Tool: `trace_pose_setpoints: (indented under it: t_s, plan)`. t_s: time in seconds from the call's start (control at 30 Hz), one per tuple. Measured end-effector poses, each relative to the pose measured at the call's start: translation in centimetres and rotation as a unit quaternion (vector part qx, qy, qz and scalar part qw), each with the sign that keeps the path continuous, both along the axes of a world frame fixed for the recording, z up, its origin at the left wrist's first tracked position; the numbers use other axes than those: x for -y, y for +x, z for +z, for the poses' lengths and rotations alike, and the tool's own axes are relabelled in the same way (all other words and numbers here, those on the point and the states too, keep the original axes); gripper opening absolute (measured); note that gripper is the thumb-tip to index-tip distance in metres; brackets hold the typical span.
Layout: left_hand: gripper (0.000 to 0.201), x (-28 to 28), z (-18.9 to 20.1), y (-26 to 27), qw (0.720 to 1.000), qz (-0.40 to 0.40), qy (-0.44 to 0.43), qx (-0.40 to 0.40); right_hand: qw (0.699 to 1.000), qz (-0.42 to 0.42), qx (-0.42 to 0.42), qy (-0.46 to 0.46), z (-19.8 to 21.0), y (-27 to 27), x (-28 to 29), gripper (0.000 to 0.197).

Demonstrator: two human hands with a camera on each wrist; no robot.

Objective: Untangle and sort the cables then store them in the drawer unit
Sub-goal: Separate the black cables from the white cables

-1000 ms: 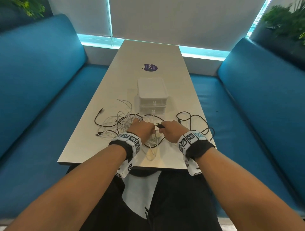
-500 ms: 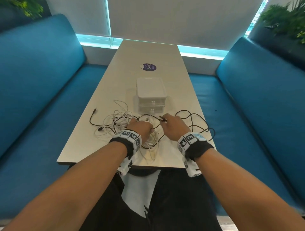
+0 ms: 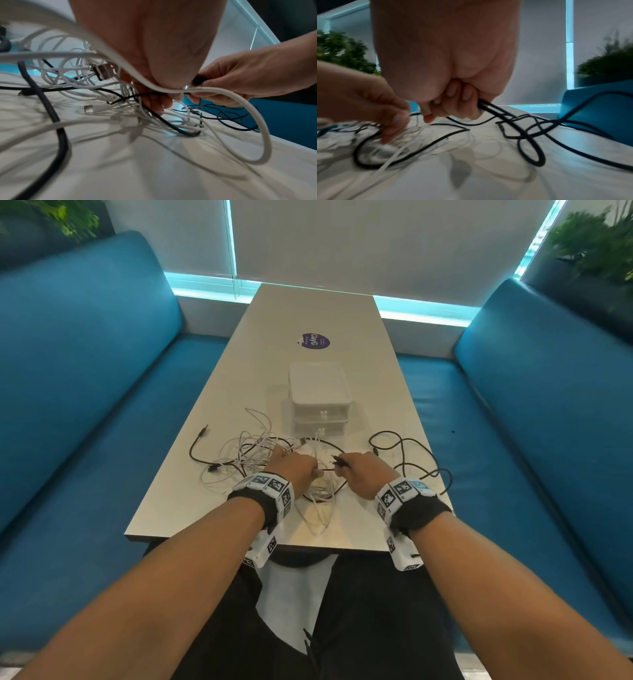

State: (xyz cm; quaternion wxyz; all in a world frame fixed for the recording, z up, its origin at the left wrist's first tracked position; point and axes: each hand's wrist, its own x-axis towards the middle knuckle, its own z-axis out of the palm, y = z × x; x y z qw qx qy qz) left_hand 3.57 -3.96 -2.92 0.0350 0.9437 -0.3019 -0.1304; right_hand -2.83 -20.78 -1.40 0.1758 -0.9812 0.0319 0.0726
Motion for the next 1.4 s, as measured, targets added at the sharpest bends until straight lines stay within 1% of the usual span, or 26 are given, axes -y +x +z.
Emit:
trace_pose_setpoints:
  t_s: [0.07, 0.17, 0.2, 0.27, 0.33, 0.4, 0.47, 0.5, 0.57, 0.63, 0.73, 0.8, 0.87, 0.9, 1.03, 1.1, 1.17, 1.27, 1.33, 1.4]
  plan:
    - [0.034, -0.4, -0.1, 0.6, 1.000, 0.007, 0.018, 0.005, 0.999, -0.026, -0.002, -0.028, 0.3, -0.2, 1.5, 0.025]
    - [0.031, -1.0, 0.1, 0.8, 1.000, 0.010, 0.021, 0.007, 0.992, -0.101, -0.010, -0.077, 0.7, -1.0, 4.3, 0.027]
    - [0.030, -1.1, 0.1, 0.6, 1.000, 0.009, 0.017, 0.010, 0.989, -0.122, -0.010, -0.085, 0.6, -1.2, 4.9, 0.027]
    - [0.027, -1.1, 0.0, 0.2, 1.000, 0.004, 0.015, 0.019, 0.987, -0.137, -0.002, -0.083, 0.3, -1.4, 5.1, 0.027]
    - [0.026, -0.8, -0.2, -0.1, 0.999, 0.005, 0.021, 0.027, 0.988, -0.134, 0.021, -0.068, 0.1, -1.3, 4.3, 0.029]
    - [0.027, -0.6, -0.4, -0.1, 0.999, 0.008, 0.026, 0.024, 0.990, -0.130, 0.049, -0.028, 0.2, -1.1, 3.0, 0.033]
    - [0.025, -0.5, -0.4, -0.1, 0.999, 0.002, 0.030, 0.024, 0.992, -0.100, 0.072, 0.018, 0.3, -0.8, 1.3, 0.037]
    - [0.026, -0.4, -0.3, -0.1, 0.999, 0.001, 0.030, 0.026, 0.994, -0.071, 0.074, 0.033, 0.5, -0.7, 0.4, 0.037]
    - [0.025, -0.2, 0.1, -0.4, 0.999, -0.006, 0.022, 0.036, 0.998, -0.008, 0.058, 0.039, 0.3, -0.3, -1.3, 0.029]
    - [0.025, -0.1, 0.4, -0.7, 0.998, -0.022, 0.020, 0.050, 0.999, 0.021, 0.024, 0.032, 0.0, 0.1, -2.4, 0.025]
    - [0.027, -0.4, 0.2, -0.6, 0.999, -0.010, 0.012, 0.041, 0.999, 0.012, 0.001, 0.036, -0.3, 0.7, -2.7, 0.022]
    - [0.034, -0.6, -0.1, -0.3, 0.999, -0.002, 0.004, 0.034, 0.999, 0.010, -0.006, 0.039, -0.2, 0.8, -2.5, 0.021]
    - [0.044, -0.7, -0.1, -0.2, 1.000, 0.003, -0.011, 0.010, 0.999, 0.007, -0.007, 0.042, -0.1, 0.7, -2.2, 0.021]
    - [0.046, -0.7, 0.0, -0.1, 1.000, 0.007, -0.016, 0.002, 0.999, 0.001, -0.006, 0.043, -0.1, 0.5, -2.0, 0.022]
    - [0.034, -1.8, -0.3, 0.5, 1.000, 0.012, -0.014, 0.007, 0.998, -0.062, -0.008, 0.018, -0.2, -0.3, 1.3, 0.022]
    - [0.033, -2.1, -0.4, 0.4, 1.000, 0.008, -0.027, 0.008, 0.995, -0.101, -0.009, -0.005, -0.3, -0.7, 3.0, 0.023]
    - [0.031, -1.9, -0.6, 0.2, 0.999, -0.003, -0.028, 0.018, 0.992, -0.121, -0.004, -0.035, -0.4, -0.8, 3.6, 0.022]
    - [0.028, -1.3, -0.7, 0.2, 0.999, -0.006, -0.015, 0.032, 0.989, -0.131, 0.017, -0.063, -0.4, -0.7, 2.7, 0.024]
    - [0.028, -1.3, -0.9, 0.2, 0.999, -0.003, -0.015, 0.032, 0.991, -0.122, 0.036, -0.050, -0.4, -0.6, 1.6, 0.027]
    - [0.030, -1.3, -0.9, 0.2, 0.999, -0.004, -0.018, 0.033, 0.994, -0.089, 0.057, -0.020, -0.4, -0.5, 0.2, 0.028]
